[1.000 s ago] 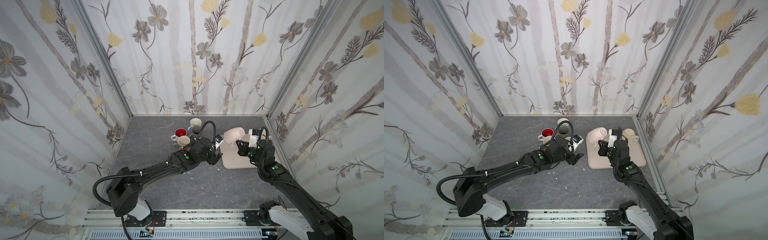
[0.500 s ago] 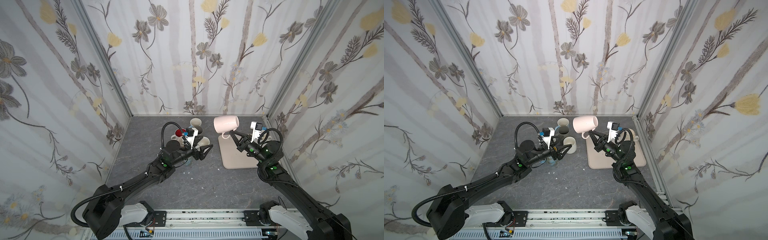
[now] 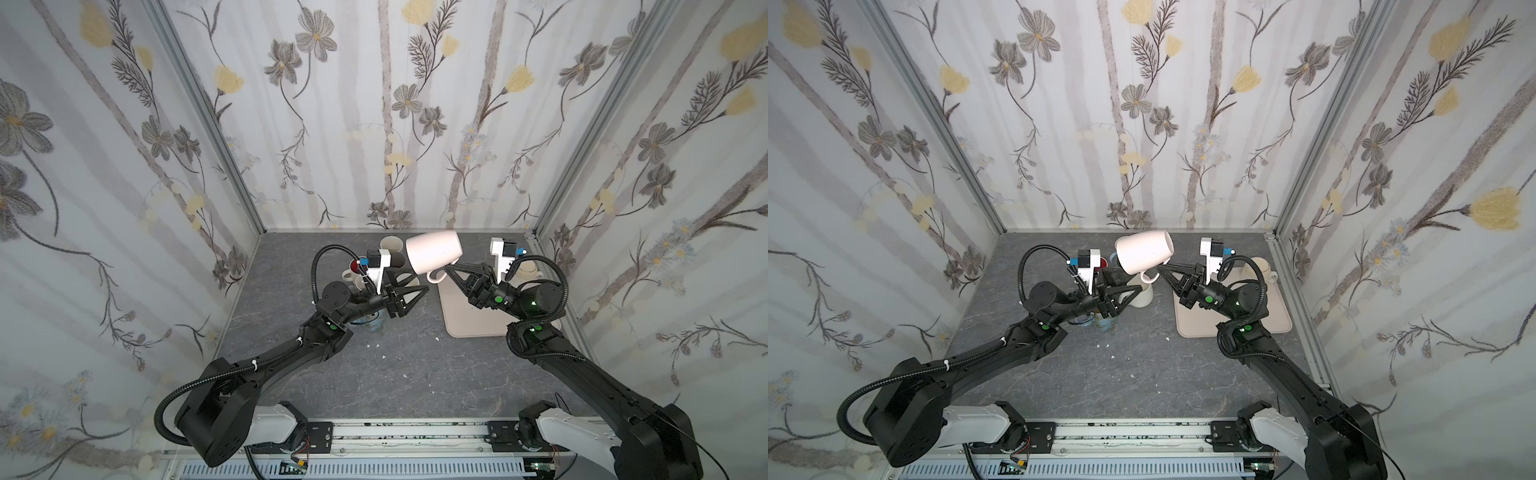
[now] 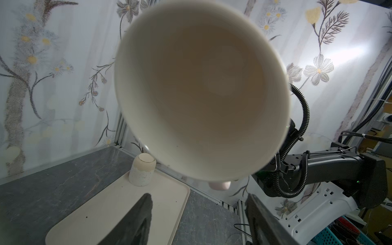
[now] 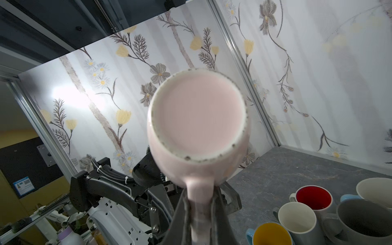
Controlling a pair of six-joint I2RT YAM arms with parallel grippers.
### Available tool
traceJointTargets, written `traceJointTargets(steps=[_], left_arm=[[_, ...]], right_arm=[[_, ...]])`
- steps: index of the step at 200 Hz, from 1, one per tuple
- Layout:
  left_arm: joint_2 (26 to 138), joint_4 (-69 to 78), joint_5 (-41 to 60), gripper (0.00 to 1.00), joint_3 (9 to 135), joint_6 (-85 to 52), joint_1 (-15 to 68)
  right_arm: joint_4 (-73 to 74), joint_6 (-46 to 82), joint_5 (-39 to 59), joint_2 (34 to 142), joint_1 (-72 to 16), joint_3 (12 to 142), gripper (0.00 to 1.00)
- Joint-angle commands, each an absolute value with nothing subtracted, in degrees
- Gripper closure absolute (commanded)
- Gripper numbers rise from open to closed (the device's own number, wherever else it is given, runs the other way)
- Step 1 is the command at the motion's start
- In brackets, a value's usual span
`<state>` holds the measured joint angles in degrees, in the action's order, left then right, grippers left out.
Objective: Turn the mug right side up
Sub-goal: 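Grasp pink mug rim with left gripper while right gripper holds handle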
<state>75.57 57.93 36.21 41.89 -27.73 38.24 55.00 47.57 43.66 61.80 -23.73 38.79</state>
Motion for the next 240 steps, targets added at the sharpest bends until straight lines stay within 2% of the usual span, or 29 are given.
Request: traceJointTargets(steps=[1,42,77,145,202,223,240], left_arm=[[76.8,65.0,38.8,0.37,43.0,-31.7,38.1],[79.8,71.2,40.9,0.42,43.7,-35.9,38.2],[81.4,74.9,42.1,0.5,44.2,-38.2,38.2],[83.8,78.0,42.8,0.52,45.9,-41.5,38.2],[85.9,82.8,44.4,0.67,46.5,-45.6,38.2],[86.2,82.9,44.6,0.76,46.7,-45.9,38.2],[86.6,82.6,45.3,0.88,47.2,-46.1,38.2]], right_arm=[[61.5,48.6,44.0,61.9,-24.2,39.5,1.0],[61.4,48.4,44.2,61.9,-24.8,39.2,1.0],[61.0,48.2,44.4,61.9,-25.0,39.2,1.0],[60.7,48.2,44.4,62.1,-25.4,39.0,1.0],[60.3,47.8,43.6,62.0,-25.5,38.3,1.0],[59.1,47.2,43.2,61.9,-25.4,38.2,1.0],[56.7,46.0,41.9,61.5,-25.5,38.3,1.0]])
